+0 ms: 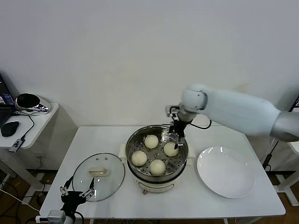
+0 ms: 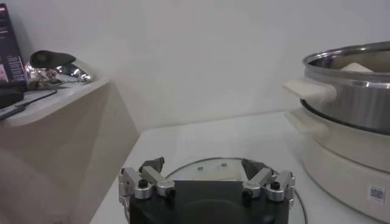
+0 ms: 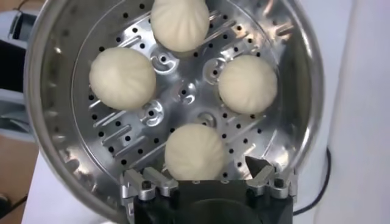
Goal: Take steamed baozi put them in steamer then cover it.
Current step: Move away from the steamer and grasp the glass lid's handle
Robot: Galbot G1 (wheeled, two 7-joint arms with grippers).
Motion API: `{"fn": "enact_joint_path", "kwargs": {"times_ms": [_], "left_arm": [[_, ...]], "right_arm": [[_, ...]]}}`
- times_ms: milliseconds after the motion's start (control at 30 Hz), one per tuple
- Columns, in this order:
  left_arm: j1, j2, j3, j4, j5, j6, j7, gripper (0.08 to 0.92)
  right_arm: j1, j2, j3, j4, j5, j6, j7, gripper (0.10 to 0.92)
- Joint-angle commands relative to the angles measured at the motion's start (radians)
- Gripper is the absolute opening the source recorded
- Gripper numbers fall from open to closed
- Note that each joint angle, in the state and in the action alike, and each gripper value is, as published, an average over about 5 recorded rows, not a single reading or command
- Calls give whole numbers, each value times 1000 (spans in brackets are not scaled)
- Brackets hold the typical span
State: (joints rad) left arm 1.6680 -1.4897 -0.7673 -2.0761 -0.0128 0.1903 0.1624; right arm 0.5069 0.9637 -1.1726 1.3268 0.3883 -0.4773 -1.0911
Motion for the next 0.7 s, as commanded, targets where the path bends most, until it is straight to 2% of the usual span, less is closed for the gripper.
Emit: {"fn": "enact_joint_path", "kwargs": {"times_ms": [33, 167, 267, 367, 500, 700], "left_arm": [[-22, -23, 27, 28, -8, -1, -10, 823], [-10, -23, 47, 14, 9, 2, 0, 823], [3, -17, 53, 4, 38, -2, 16, 823], [0, -19, 53, 5, 41, -5, 17, 823], [-15, -23, 54, 4, 16, 0, 17, 823], [-32, -19, 47, 10, 14, -2, 30, 823]], "right_arm": [[-172, -239, 420, 87, 108, 106, 231, 823], [-388, -336, 705, 179, 153, 114, 428, 823], [-693, -388, 1027, 279, 166, 112, 541, 823], [-988, -400, 1287, 350, 199, 174, 686, 823], [-1334, -317, 1582, 421, 230, 254, 832, 823], [-1695, -83, 1869, 451, 231, 374, 876, 823]]}}
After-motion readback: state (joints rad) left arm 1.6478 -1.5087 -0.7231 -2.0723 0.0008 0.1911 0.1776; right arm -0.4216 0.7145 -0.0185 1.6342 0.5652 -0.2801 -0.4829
